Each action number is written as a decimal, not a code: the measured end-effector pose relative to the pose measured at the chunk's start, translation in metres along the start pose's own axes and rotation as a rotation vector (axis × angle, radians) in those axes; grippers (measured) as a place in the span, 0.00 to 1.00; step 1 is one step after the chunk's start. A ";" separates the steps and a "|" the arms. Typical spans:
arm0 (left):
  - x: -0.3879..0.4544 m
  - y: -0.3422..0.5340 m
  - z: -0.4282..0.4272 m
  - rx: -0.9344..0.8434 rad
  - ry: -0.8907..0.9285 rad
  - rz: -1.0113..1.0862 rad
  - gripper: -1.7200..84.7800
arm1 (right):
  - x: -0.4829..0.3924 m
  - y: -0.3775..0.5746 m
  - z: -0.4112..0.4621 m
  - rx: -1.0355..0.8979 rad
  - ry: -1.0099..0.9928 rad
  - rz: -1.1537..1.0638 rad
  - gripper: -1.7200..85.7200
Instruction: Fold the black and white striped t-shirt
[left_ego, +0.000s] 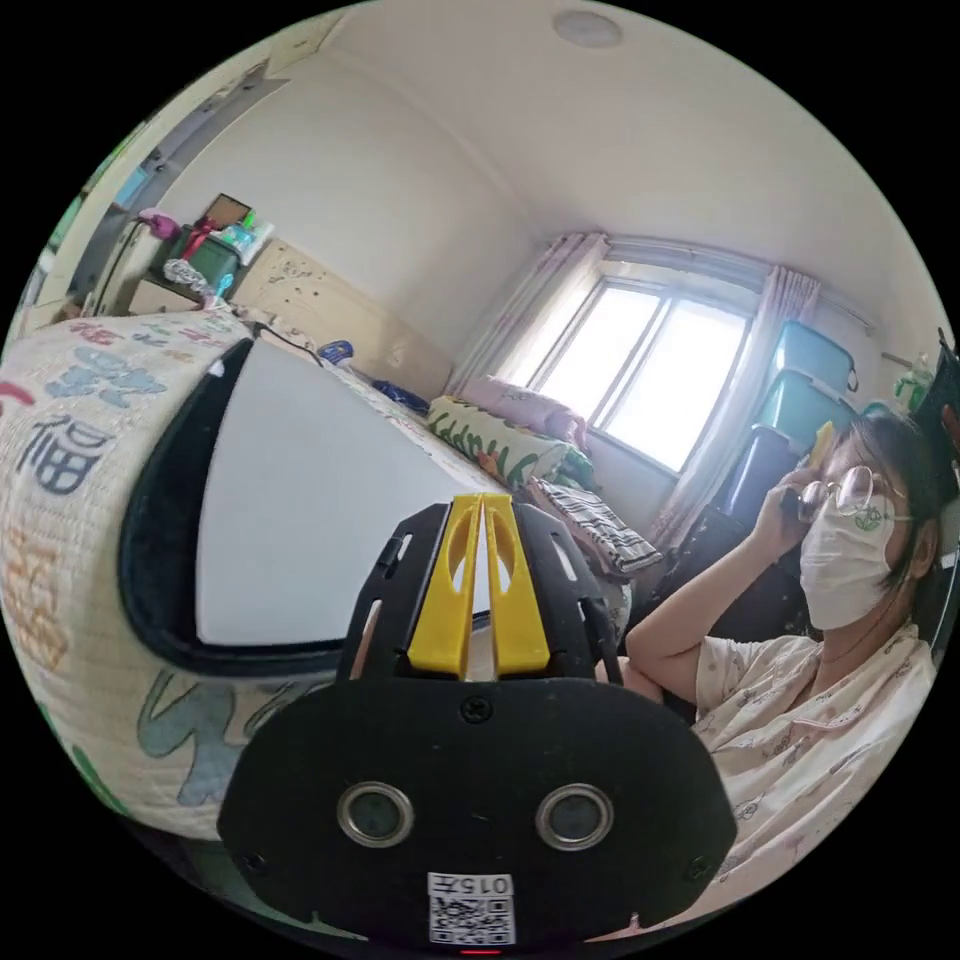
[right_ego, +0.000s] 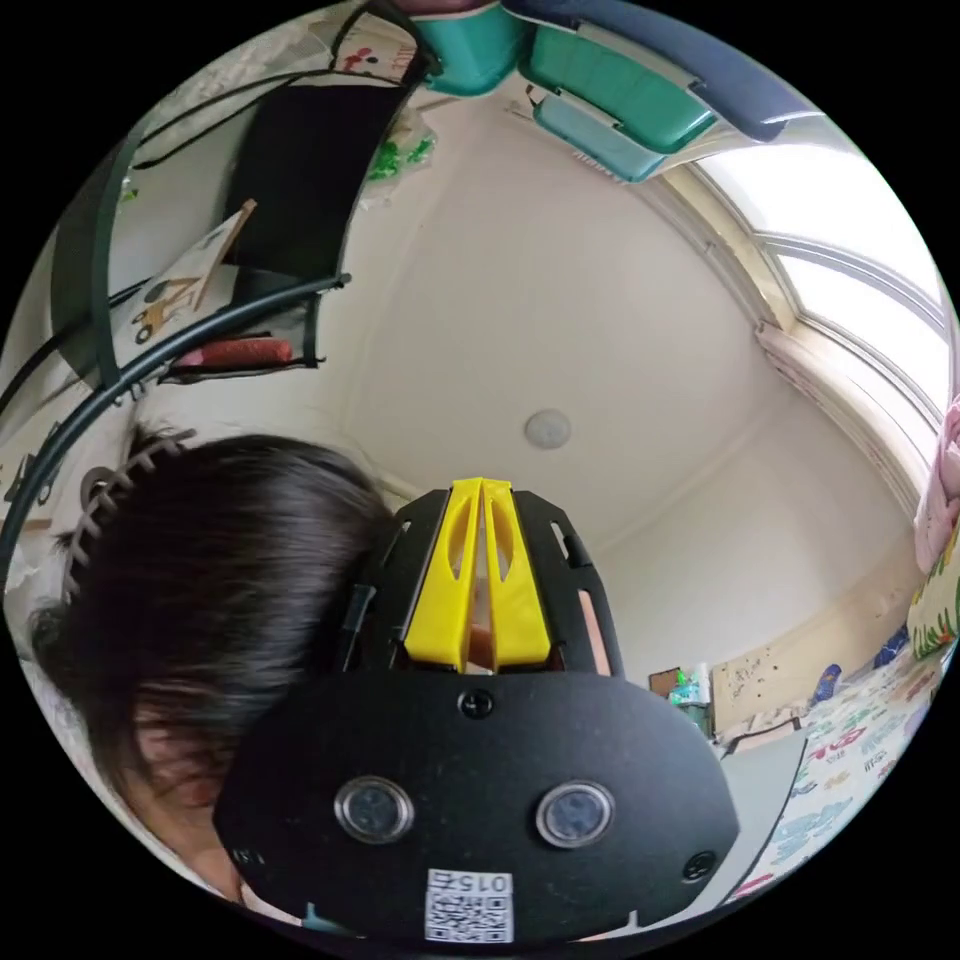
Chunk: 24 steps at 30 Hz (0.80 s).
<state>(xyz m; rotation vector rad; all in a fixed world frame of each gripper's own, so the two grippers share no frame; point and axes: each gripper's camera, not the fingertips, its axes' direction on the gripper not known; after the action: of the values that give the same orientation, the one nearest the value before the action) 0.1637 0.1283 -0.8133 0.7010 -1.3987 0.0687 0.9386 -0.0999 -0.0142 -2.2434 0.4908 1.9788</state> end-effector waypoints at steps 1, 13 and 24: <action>-0.007 0.001 -0.007 0.041 -0.025 -0.035 0.01 | -0.002 -0.002 -0.011 0.028 0.010 -0.018 0.01; -0.057 -0.011 -0.040 0.212 -0.318 -0.265 0.01 | 0.013 -0.012 -0.087 0.300 -0.054 0.006 0.01; -0.081 -0.007 -0.086 0.444 -0.842 -0.406 0.09 | 0.029 -0.021 -0.087 0.200 -0.107 0.116 0.01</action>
<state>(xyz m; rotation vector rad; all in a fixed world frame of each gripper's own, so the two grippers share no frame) 0.2251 0.1937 -0.8908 1.4849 -2.0291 -0.2759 1.0307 -0.1103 -0.0333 -2.0214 0.7840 1.9897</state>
